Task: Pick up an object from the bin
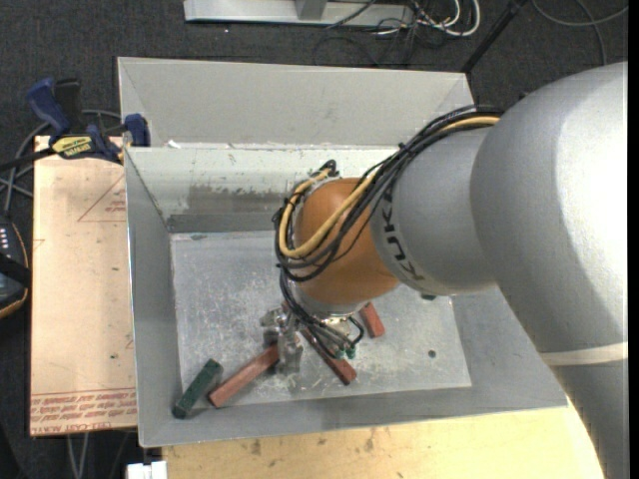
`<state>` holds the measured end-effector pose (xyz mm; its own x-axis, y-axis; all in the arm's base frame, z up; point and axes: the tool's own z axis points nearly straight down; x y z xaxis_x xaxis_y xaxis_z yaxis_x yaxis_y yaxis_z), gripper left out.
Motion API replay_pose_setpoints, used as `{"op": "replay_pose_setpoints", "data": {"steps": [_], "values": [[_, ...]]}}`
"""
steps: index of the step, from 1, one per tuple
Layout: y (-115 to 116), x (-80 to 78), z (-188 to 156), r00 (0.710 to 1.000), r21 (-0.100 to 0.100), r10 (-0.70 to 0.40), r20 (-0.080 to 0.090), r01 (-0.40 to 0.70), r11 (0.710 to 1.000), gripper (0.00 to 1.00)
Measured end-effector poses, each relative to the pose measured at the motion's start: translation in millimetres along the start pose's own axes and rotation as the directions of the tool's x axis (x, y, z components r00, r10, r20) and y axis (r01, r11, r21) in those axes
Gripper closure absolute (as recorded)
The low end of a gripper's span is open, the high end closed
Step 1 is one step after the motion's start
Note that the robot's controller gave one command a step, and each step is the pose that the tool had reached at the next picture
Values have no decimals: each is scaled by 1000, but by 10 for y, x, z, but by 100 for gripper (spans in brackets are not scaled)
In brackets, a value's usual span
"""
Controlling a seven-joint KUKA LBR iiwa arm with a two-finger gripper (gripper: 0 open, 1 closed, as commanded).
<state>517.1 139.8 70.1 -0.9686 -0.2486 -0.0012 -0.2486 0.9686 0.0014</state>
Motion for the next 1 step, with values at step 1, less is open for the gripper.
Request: {"op": "replay_pose_setpoints", "data": {"steps": [1], "values": [[-401, -48, -4, 913, 0, 408, 1, -408, 913, 100]]}}
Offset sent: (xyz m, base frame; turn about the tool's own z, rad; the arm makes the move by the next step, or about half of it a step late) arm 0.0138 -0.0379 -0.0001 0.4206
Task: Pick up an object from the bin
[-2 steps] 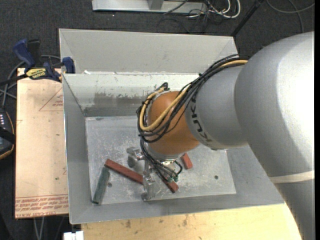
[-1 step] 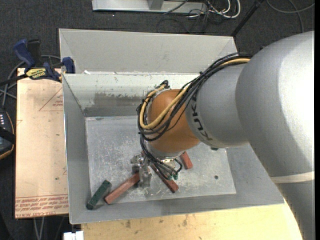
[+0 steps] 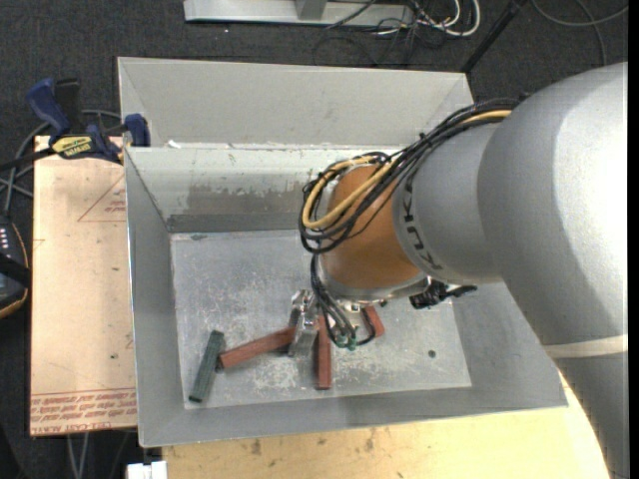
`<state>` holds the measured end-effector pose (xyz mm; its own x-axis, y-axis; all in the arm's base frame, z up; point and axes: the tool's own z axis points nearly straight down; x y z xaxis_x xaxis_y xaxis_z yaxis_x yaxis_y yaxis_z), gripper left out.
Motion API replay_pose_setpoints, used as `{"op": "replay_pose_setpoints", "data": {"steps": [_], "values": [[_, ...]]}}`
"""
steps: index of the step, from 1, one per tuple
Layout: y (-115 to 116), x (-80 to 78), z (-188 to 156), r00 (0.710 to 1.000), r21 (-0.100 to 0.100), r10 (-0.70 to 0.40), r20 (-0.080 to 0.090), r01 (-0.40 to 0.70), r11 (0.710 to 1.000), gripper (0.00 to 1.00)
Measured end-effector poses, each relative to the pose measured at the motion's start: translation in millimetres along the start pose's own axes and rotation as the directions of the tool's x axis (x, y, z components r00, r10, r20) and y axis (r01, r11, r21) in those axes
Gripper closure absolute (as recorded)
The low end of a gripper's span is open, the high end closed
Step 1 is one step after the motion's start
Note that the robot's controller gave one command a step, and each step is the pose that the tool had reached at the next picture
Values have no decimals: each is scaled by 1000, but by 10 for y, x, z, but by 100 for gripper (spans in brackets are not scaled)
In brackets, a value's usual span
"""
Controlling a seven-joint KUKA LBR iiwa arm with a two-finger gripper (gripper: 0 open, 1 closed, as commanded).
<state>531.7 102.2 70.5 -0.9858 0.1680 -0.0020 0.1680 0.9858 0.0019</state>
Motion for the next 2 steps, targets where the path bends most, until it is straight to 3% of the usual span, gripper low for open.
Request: {"op": "replay_pose_setpoints", "data": {"steps": [1, 2], "values": [[2, 4, 5, 1000, 0, -2, -1, 2, 1000, 0], [560, 522, -12, 979, -2, -204, 9, 204, 979, 0]]}}
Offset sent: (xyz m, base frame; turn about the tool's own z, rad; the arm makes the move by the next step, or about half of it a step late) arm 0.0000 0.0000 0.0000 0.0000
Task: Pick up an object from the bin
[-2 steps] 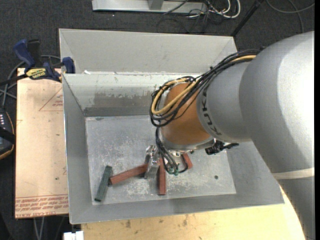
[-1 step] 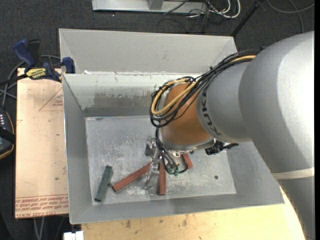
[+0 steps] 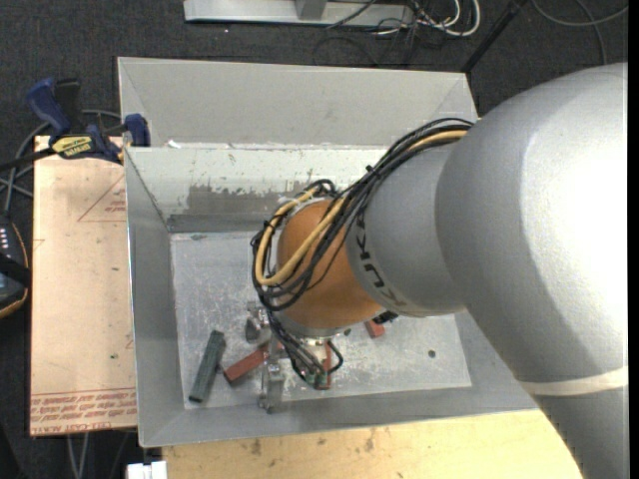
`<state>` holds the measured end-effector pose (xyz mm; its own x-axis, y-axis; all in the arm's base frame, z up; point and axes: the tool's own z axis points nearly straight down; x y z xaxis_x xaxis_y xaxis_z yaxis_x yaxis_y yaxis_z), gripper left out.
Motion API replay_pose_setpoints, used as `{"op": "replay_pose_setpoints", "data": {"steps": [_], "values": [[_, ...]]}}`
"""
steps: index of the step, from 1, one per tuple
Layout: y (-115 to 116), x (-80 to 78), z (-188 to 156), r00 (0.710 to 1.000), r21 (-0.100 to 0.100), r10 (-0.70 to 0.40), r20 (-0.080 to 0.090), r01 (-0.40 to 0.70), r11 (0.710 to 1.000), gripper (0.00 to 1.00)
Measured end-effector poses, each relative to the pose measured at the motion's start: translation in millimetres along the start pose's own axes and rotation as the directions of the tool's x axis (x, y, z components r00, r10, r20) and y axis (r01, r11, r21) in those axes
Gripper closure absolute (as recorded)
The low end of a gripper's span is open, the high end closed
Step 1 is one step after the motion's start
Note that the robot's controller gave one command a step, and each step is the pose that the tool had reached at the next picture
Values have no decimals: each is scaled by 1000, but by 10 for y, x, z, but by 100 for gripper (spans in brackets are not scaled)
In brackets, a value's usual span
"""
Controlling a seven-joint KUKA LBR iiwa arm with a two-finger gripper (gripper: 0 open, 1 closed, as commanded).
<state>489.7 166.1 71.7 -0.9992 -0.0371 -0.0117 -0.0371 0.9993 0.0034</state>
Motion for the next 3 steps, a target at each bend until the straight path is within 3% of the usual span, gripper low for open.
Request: {"op": "replay_pose_setpoints", "data": {"steps": [1, 2, 3], "values": [[-9, 28, 17, 1000, 2, 1, -11, -1, 1000, 100], [-324, -262, -804, 1000, 2, -16, -1, 16, 1000, 100], [-307, -232, -762, 1000, 2, -19, -10, 19, 1000, 0]]}}
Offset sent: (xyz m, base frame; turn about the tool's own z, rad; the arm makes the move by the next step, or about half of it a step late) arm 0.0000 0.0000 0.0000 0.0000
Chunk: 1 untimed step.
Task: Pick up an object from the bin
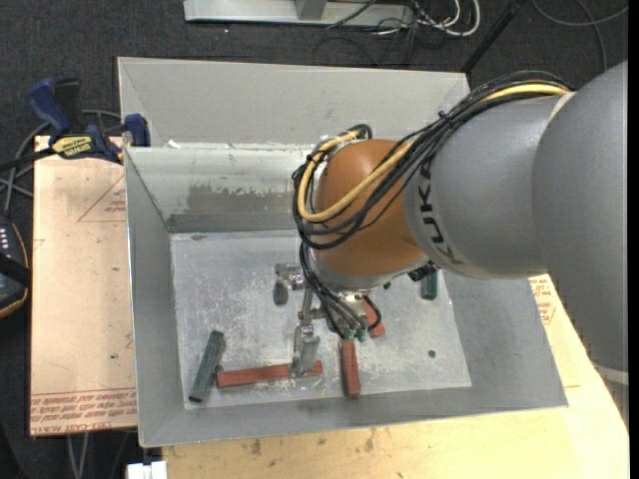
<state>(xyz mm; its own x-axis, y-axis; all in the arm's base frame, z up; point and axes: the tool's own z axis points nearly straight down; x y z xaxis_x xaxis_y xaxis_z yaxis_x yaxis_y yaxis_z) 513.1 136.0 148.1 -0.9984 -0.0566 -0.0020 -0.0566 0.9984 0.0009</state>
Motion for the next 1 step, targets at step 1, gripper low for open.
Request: {"op": "replay_pose_setpoints", "data": {"steps": [1], "values": [[75, 151, 811, 1000, 0, -15, -2, 15, 1000, 0]]}}
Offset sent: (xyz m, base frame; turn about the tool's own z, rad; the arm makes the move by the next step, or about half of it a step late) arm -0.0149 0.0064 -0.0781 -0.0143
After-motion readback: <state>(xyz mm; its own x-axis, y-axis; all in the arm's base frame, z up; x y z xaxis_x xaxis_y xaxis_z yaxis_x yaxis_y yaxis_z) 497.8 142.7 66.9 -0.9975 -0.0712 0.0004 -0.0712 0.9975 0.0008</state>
